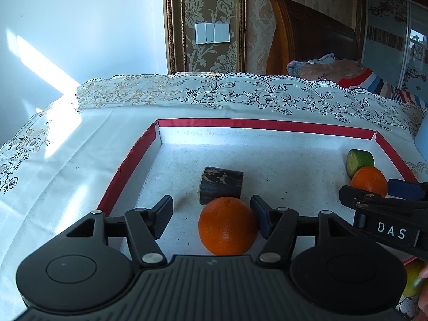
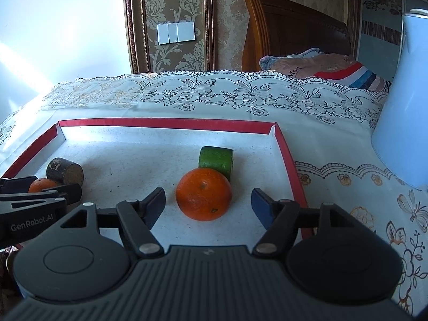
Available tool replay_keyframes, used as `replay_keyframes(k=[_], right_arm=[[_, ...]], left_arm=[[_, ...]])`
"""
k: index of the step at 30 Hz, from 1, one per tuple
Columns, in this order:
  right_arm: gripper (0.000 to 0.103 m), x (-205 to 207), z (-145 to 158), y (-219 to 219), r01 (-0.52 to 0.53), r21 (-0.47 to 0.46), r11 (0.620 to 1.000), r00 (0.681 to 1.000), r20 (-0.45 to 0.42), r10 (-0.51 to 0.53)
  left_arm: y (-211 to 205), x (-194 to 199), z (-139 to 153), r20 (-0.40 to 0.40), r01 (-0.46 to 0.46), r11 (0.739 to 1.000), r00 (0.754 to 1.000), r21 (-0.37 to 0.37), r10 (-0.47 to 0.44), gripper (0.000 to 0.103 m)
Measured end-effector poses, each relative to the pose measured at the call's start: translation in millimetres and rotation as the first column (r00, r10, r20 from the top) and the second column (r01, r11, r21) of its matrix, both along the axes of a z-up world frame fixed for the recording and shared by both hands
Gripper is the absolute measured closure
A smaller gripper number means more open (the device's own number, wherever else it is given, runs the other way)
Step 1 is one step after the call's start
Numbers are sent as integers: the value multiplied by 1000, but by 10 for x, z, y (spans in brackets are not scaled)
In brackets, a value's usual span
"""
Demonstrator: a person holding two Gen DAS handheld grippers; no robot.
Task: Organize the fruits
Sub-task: 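Open both tools to release the oranges inside the tray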
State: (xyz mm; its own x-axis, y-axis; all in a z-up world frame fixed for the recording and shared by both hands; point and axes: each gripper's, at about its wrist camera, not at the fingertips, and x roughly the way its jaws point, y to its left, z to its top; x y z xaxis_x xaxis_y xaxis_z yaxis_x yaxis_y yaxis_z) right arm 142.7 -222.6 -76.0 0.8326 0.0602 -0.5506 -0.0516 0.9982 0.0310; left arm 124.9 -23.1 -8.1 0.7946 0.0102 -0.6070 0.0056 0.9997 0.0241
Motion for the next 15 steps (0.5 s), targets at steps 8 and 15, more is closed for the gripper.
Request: replay_keyframes(k=[8,15], right_arm=[[20,-77,5,25,-2,-13,1000,1000,12,2],[13,-175,23,34,-6,-29,1000,999,34,7]], left_arm=[[-13,-101,40,41,0,1000,999,19,-1,34],[30,-181,85,57,12,1000,998,-2,-12,34]])
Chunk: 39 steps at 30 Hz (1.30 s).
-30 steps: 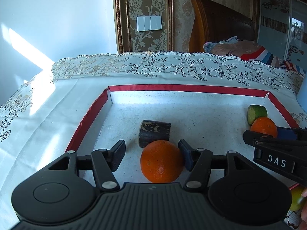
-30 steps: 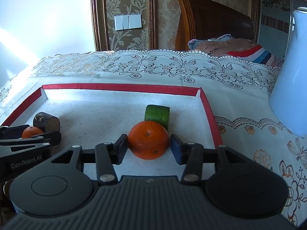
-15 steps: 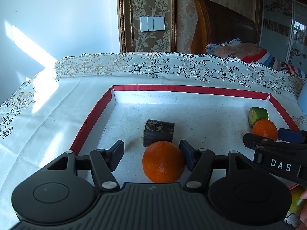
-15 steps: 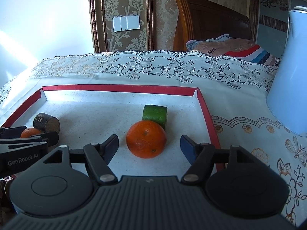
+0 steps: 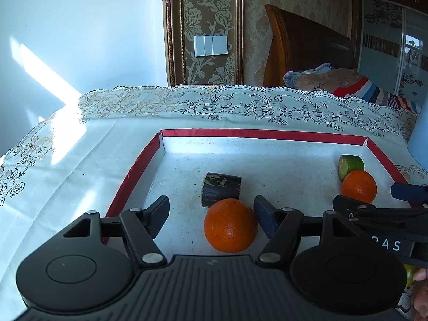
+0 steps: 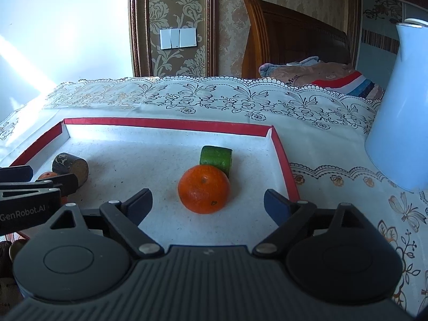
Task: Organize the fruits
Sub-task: 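Open both tools to release the oranges inside the tray, then withdraw both tools from the tray toward the fruits on the cloth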
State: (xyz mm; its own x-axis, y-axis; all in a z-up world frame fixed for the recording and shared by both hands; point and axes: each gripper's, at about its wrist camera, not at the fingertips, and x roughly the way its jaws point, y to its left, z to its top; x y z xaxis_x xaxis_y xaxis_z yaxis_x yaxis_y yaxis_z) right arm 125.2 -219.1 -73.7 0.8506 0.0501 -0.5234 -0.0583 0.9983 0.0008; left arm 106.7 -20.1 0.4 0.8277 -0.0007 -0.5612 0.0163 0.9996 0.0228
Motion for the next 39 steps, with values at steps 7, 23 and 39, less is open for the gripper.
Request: replay_keyframes(k=[7,23,39], right_arm=[[5,-80,26,9,-2,-12,1000,1000,22,2],[2,-245,32,-8,-9,-3,1000,1000,25,9],[0,-473,45,-131,-5,85,996,1000,6,4]], left_arm=[[27,-60,33,18,-2,1000,1000,-4,2,33],[102,-207,71,16,6,999,1000,-53,-6,33],[168,-411,69,17,21,997,1000,-80,-20,33]])
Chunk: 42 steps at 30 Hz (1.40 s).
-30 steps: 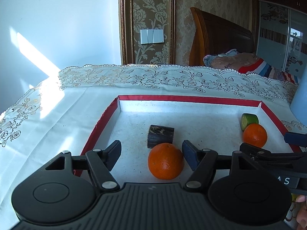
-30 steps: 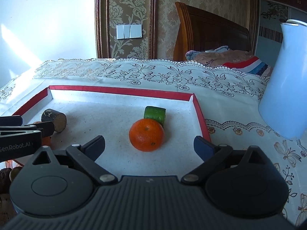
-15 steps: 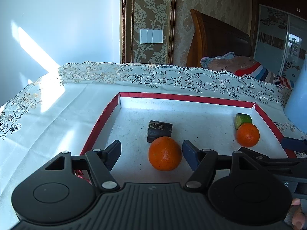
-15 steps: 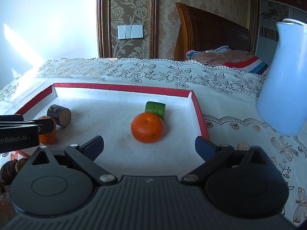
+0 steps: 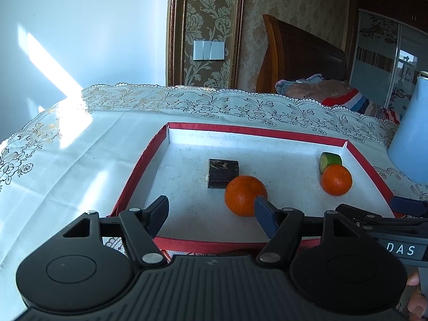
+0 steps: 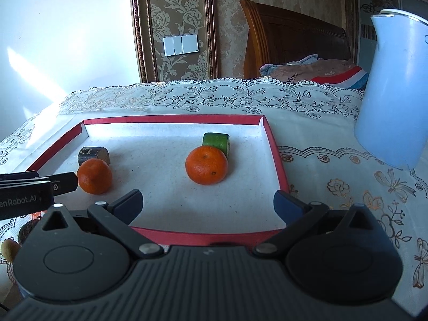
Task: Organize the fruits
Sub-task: 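Withdraw both tools from the tray toward the fruits on the cloth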
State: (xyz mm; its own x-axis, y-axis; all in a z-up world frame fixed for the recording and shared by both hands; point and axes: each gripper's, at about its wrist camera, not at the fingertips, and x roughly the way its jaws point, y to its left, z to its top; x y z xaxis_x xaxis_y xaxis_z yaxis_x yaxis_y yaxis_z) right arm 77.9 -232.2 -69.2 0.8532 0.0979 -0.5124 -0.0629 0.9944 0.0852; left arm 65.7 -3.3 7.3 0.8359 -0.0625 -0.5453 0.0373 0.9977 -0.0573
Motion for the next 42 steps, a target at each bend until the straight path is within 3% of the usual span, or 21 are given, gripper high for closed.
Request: replay_keyframes(k=[15,27,37,42], right_arm=[[0,-283,55,-80,6,32,999,998,54,-8],[0,-347,48,-146,15,69,997,999,47,-18],[0,-411,21,-127,4,60,998,999,41,-6],[0,-431,17,-118,-2,52,999,999,38,0]], left_arm=[[61,-287,21,47,-6,1000,999,11,6,33],[227,-417,16,44,-24,999,999,-38,26,32],[223,-608,20,93,-14,1000,996,1,14,31],[219,-670,24,113,-12,1000,993,12,11,25]])
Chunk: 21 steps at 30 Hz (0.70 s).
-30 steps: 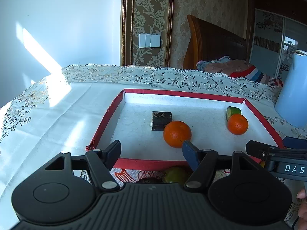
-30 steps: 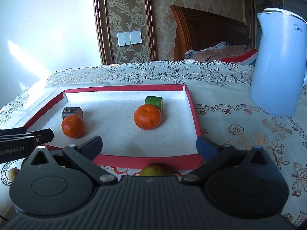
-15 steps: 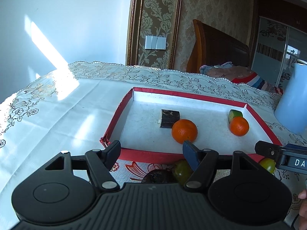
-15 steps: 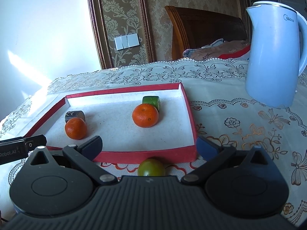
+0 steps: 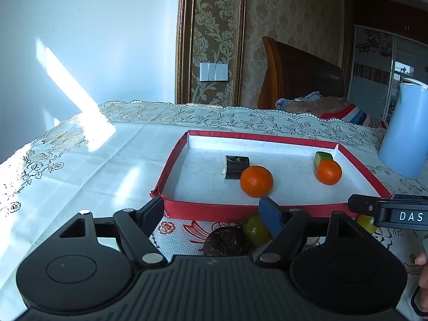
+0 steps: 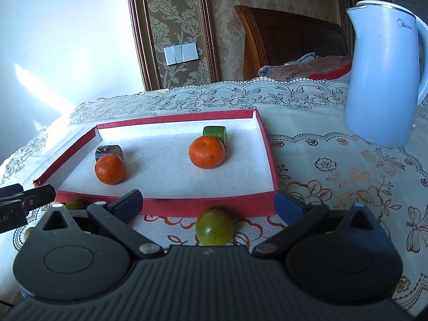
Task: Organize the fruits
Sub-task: 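Withdraw both tools from the tray toward the fruits on the cloth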
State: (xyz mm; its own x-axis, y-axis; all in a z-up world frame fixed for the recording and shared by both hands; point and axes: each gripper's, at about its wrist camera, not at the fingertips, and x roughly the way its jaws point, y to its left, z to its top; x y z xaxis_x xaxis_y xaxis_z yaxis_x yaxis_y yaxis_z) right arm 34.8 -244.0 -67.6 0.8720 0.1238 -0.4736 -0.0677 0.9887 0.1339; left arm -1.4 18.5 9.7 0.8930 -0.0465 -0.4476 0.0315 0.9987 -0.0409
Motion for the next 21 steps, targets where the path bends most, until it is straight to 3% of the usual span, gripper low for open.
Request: replay_keyframes(k=[21], right_arm=[[0,-310,-27,-37,-25,-25,999,999,31,26]], left_arm=[[120,-193,-58,-22,45,999,999,-16,-46,25]])
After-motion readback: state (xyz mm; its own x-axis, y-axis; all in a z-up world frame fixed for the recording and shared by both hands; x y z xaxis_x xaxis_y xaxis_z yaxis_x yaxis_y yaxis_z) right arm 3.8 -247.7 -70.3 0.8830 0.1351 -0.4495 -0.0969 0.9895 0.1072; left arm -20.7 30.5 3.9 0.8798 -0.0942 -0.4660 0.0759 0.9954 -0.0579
